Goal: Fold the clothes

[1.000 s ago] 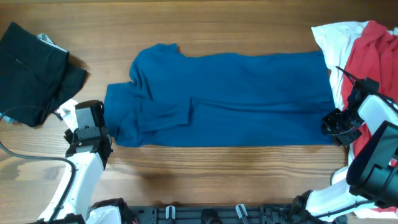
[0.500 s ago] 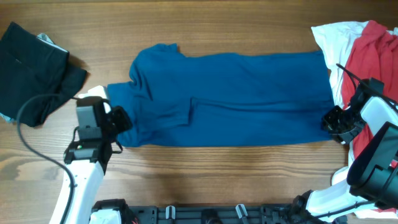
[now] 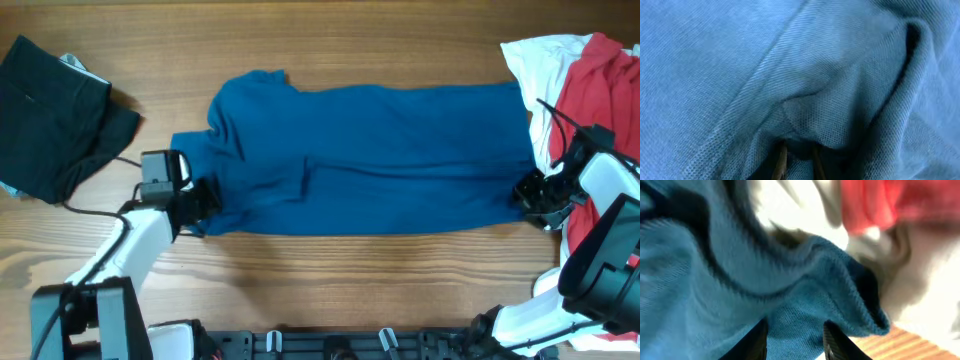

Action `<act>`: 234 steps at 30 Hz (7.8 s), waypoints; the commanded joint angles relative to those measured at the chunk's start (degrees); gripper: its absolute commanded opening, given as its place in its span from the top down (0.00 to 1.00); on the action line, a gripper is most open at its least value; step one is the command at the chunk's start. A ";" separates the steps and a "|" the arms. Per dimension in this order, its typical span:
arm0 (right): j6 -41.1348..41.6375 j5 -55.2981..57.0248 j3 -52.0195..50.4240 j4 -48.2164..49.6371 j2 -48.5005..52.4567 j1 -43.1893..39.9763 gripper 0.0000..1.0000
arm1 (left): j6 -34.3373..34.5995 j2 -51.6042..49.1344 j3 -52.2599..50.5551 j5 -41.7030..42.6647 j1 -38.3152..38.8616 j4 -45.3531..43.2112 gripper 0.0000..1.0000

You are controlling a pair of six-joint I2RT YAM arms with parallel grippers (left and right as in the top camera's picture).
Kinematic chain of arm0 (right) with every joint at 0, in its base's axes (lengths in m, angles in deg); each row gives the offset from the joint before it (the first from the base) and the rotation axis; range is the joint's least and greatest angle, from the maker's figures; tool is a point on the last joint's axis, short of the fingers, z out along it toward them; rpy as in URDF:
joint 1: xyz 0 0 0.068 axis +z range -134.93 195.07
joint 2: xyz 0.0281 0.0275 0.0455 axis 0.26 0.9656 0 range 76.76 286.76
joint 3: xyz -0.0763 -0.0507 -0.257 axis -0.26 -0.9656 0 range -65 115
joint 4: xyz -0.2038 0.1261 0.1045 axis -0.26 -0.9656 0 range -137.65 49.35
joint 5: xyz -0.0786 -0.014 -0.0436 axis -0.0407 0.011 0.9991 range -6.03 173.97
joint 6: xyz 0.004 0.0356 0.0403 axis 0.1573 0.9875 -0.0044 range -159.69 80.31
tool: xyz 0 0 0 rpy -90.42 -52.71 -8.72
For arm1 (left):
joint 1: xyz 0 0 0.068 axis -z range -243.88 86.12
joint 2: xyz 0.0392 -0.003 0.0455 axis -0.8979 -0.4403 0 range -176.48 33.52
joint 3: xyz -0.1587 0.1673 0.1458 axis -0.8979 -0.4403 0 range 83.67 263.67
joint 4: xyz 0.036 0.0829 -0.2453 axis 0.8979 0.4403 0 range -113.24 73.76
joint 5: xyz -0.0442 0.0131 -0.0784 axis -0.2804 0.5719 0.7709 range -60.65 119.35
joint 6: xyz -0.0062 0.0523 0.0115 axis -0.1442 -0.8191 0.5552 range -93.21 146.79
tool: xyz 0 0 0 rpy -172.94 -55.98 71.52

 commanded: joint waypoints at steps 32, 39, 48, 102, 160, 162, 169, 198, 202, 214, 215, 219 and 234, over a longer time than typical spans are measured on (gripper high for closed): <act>-2.10 -6.36 1.86 -4.52 -19.52 0.42 0.46 | -2.51 19.12 12.57 14.38 -15.98 19.89 0.43; -8.52 -10.45 1.84 -7.43 -24.79 0.42 0.41 | -3.61 10.34 19.26 14.36 -2.60 8.83 0.34; -8.52 -10.45 1.77 -8.04 -24.76 0.42 0.41 | -3.50 -27.74 58.95 14.56 3.98 21.29 0.33; -12.68 -8.35 21.70 8.59 -2.47 14.73 0.20 | -0.59 -44.59 85.99 6.16 9.77 42.34 0.96; 0.59 18.16 21.84 12.59 3.56 15.04 0.83 | 0.94 -37.38 85.85 -3.30 10.62 61.09 0.96; 0.59 18.14 21.84 8.41 2.16 15.04 0.83 | 1.18 -36.68 85.85 -5.99 10.62 64.74 0.96; -1.18 18.14 21.81 -5.07 1.38 15.04 0.76 | -0.59 -36.57 85.85 -6.05 10.62 75.63 0.96; -1.77 22.49 21.81 -18.78 1.40 14.97 0.75 | -0.24 -11.41 43.67 2.32 14.69 63.78 0.96; 1.18 25.92 21.81 -19.37 1.38 14.38 0.75 | 0.96 -11.41 38.29 2.34 16.06 62.93 0.96; -6.97 9.51 20.55 -21.51 1.40 11.72 0.68 | 0.81 -11.41 30.51 1.03 16.15 60.59 0.84; -6.97 9.44 19.91 -21.49 1.40 11.72 0.67 | 0.81 -11.41 30.36 1.03 16.15 60.81 0.80; -6.95 8.22 17.86 -21.29 1.40 11.72 0.66 | 0.76 -11.41 30.32 0.98 16.15 62.05 0.79; -8.46 6.27 17.81 -23.69 1.42 11.87 0.57 | 0.98 -11.41 30.29 8.20 16.20 44.46 0.78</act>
